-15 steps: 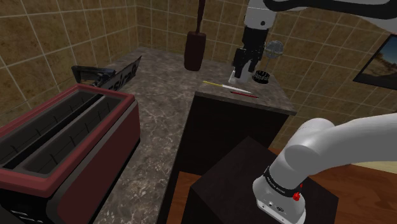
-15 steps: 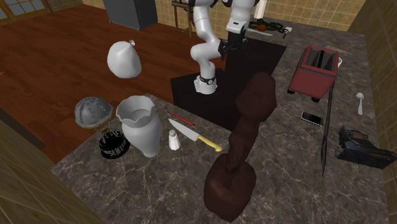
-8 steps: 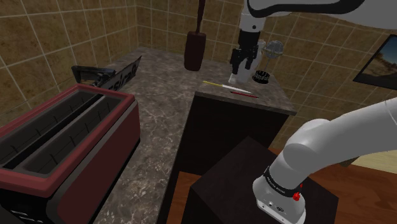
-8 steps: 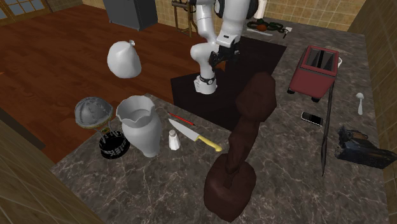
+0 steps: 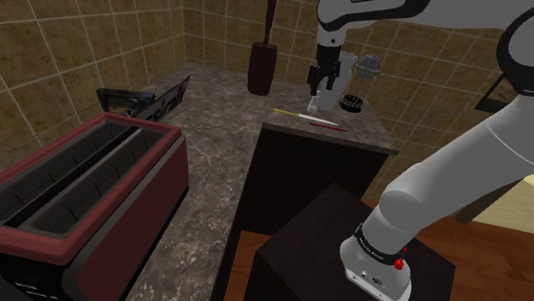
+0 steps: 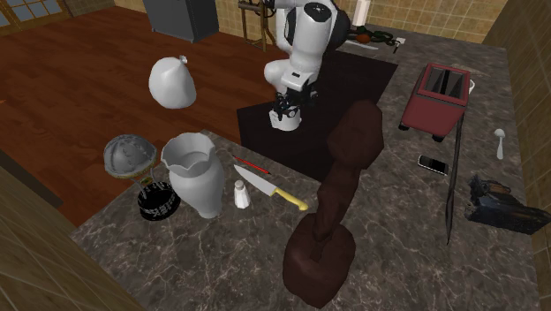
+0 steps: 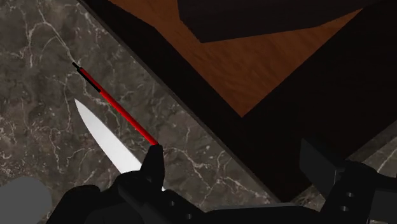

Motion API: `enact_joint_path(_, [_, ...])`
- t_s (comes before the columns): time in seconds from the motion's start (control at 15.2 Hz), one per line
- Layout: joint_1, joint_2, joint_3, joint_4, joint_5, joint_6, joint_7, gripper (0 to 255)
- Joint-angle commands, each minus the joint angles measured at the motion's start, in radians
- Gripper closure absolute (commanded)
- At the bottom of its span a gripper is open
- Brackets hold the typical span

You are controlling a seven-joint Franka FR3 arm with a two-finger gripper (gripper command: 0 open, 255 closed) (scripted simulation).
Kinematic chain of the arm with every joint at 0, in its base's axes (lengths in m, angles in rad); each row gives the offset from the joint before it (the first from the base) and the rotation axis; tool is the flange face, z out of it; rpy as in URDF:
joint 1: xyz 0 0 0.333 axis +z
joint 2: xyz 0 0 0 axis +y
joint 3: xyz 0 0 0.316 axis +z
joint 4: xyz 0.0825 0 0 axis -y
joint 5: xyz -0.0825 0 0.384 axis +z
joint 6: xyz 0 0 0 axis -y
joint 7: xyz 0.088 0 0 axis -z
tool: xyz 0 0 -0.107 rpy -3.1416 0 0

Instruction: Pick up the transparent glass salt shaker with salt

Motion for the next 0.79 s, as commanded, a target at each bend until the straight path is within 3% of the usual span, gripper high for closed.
enact_joint_path(0.0, [-0.011, 0.061, -0.021, 0.044, -0.005, 0.016, -0.025, 0])
enact_joint_path(0.73, [-0.094, 0.459, -0.114, 0.409, 0.033, 0.04, -0.179, 0])
